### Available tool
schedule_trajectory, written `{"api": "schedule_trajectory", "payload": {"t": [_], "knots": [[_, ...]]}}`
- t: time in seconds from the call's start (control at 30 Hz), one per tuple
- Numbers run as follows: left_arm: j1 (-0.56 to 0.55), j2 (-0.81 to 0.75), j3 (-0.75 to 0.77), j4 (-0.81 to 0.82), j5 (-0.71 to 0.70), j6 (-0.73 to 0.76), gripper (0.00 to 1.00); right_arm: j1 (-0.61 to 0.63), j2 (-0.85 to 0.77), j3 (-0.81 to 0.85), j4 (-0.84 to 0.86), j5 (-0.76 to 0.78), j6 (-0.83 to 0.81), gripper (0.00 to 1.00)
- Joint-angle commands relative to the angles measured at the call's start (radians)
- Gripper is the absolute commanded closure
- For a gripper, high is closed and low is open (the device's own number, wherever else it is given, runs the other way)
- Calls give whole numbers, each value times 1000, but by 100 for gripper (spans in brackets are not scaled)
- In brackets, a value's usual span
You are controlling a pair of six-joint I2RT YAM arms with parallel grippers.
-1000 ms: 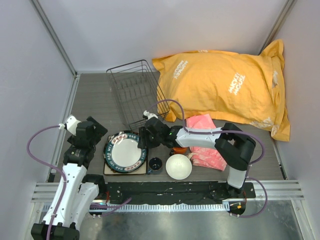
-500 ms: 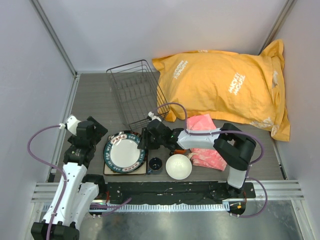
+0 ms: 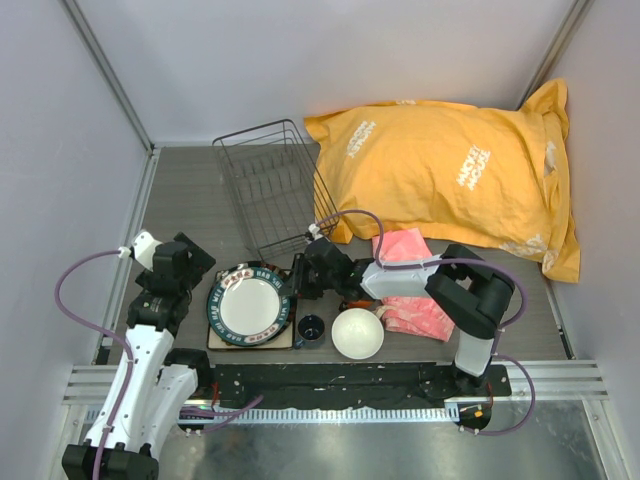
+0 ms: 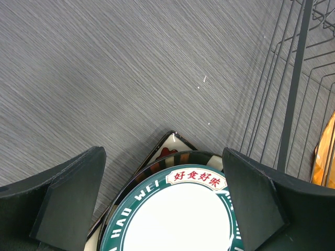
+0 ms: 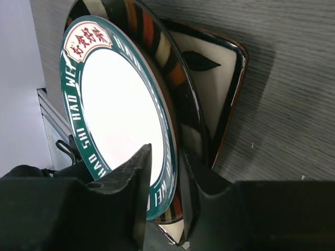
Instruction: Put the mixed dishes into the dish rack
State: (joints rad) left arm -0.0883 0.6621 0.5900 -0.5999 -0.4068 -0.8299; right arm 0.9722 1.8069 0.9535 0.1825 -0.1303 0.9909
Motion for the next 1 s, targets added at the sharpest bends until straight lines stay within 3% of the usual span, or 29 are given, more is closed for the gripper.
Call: {"api": "schedule_trajectory", "payload": {"t": [0.0,0.1,0.3,0.73,0.97], "knots": [[5,-4,-4,14,8,0,2,-17,-1,-35,-63,23,-6,71],[7,-7,-5,12,8,0,2,-21,-3,-38,-61,21,-9,76],[5,-10,-7,8,8,-2,2,-24,-21,-38,-60,17,-26,99],[5,-29,-35,31,63,-12,2,-24,-191,41,-208,89,-144,99],[5,-27,-44,40,80,-15,3,-24,-233,34,-216,9,-201,99]]}}
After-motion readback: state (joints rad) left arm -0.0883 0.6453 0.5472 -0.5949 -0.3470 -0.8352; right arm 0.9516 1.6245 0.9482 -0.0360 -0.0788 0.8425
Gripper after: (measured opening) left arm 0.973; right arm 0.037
